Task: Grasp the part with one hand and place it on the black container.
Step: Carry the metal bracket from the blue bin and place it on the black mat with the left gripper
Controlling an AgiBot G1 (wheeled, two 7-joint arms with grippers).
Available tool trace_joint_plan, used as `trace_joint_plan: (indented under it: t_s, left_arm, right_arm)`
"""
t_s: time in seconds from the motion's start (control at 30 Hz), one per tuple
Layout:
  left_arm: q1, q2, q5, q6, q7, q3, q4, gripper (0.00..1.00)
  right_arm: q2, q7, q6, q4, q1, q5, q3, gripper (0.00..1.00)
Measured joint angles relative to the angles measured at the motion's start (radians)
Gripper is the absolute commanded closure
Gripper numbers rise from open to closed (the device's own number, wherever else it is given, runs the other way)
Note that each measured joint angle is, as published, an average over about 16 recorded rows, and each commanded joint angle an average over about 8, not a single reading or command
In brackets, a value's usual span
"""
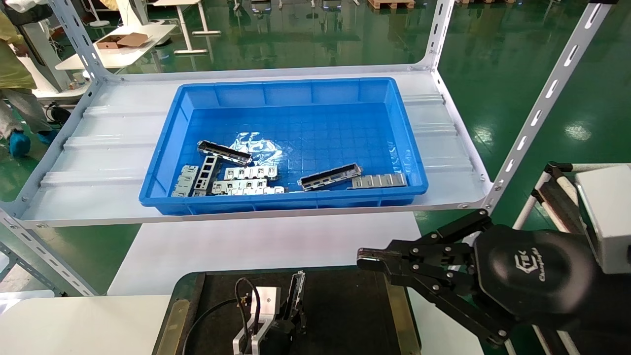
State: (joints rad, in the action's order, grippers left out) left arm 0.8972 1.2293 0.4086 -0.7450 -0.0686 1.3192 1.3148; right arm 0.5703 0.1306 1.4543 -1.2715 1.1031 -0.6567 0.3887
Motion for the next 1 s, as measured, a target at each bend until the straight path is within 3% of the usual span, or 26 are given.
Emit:
trace_joint_plan:
  t_s: [0.33,0.4,0.43,0.5,0.6,0.67,0.73,0.77,1.0]
  left_arm:
    - [-0.009,0.018,0.015,-0.002,-0.010,-0.001,-0.026,1.00]
    - [-0.011,0.021,0.018,-0.001,-0.012,-0.001,-0.032,1.00]
    - [-0.012,0.022,0.020,-0.001,-0.013,-0.001,-0.034,0.98]
    - [-0.014,0.024,0.023,0.000,-0.015,-0.001,-0.039,0.82]
    - [-0.016,0.026,0.027,0.001,-0.018,-0.002,-0.044,0.45]
    - [-0.018,0.026,0.029,0.002,-0.020,-0.002,-0.047,0.20]
    - [-0.020,0.026,0.031,0.002,-0.022,-0.002,-0.048,0.03]
    - [-0.021,0.026,0.031,0.003,-0.023,-0.003,-0.048,0.00]
    - [-0.027,0.020,0.035,0.001,-0.029,-0.005,-0.036,0.00]
  right_arm:
    - [0.000,0.000,0.000,0.000,0.000,0.000,0.000,0.98]
    - [0.000,0.000,0.000,0.000,0.000,0.000,0.000,0.87]
    - [0.000,0.000,0.000,0.000,0.000,0.000,0.000,0.74]
    - [0.000,0.000,0.000,0.000,0.000,0.000,0.000,0.49]
    - [0.000,0.000,0.000,0.000,0.000,0.000,0.000,0.13]
    - [0.000,0.000,0.000,0.000,0.000,0.000,0.000,0.00]
    - [0.000,0.000,0.000,0.000,0.000,0.000,0.000,0.00]
    - [0.000,0.000,0.000,0.000,0.000,0.000,0.000,0.00]
    - [0.000,0.000,0.000,0.000,0.000,0.000,0.000,0.00]
